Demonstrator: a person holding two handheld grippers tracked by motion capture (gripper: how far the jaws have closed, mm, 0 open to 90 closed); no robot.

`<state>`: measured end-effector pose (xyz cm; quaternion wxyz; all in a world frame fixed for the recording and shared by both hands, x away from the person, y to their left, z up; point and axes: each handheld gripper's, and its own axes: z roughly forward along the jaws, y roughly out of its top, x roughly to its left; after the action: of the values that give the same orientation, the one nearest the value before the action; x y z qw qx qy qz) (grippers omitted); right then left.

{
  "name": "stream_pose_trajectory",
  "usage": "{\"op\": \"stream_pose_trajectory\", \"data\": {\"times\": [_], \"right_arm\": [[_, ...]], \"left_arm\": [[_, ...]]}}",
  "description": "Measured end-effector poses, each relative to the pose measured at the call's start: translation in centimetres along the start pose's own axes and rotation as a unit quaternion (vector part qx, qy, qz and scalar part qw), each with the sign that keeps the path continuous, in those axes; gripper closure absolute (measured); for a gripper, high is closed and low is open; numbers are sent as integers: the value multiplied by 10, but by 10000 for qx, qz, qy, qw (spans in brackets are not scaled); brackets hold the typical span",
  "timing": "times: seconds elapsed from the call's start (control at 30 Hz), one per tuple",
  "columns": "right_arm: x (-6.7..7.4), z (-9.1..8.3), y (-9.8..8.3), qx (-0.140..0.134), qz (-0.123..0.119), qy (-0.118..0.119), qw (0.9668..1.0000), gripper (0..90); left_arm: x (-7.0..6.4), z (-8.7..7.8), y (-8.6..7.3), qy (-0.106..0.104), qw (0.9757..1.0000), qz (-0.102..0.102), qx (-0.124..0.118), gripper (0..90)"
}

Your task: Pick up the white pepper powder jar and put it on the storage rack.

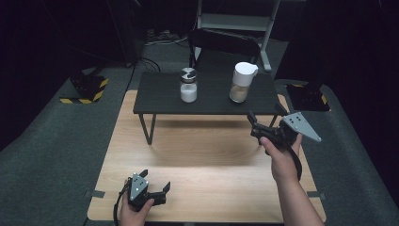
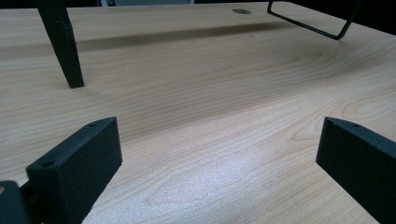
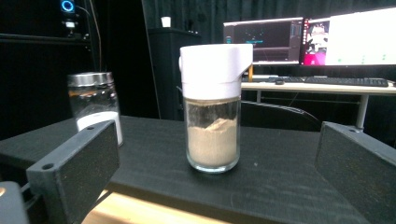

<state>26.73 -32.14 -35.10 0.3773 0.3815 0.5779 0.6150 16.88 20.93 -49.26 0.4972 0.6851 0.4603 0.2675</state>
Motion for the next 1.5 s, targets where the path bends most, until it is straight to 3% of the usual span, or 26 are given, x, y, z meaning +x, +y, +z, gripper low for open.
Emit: {"op": "stream_pose_trajectory", "data": {"times": [0.37,0.67,1.13,1.5], "right_arm": [[-3,-44,-20,-151,-114,164,9997,3],[-4,-76,-41,-169,-55,247,9995,3],[-6,-111,-79,90,47,214,9997,3],[-6,-123,-107,441,145,59,9989,3]], "left_arm": [[-1,0,0,23,10000,18,-13,6],[-2,0,-1,31,10000,45,-35,6],[-3,-1,-2,29,9999,91,-43,6],[-4,-1,-2,30,9999,98,-59,6]]}}
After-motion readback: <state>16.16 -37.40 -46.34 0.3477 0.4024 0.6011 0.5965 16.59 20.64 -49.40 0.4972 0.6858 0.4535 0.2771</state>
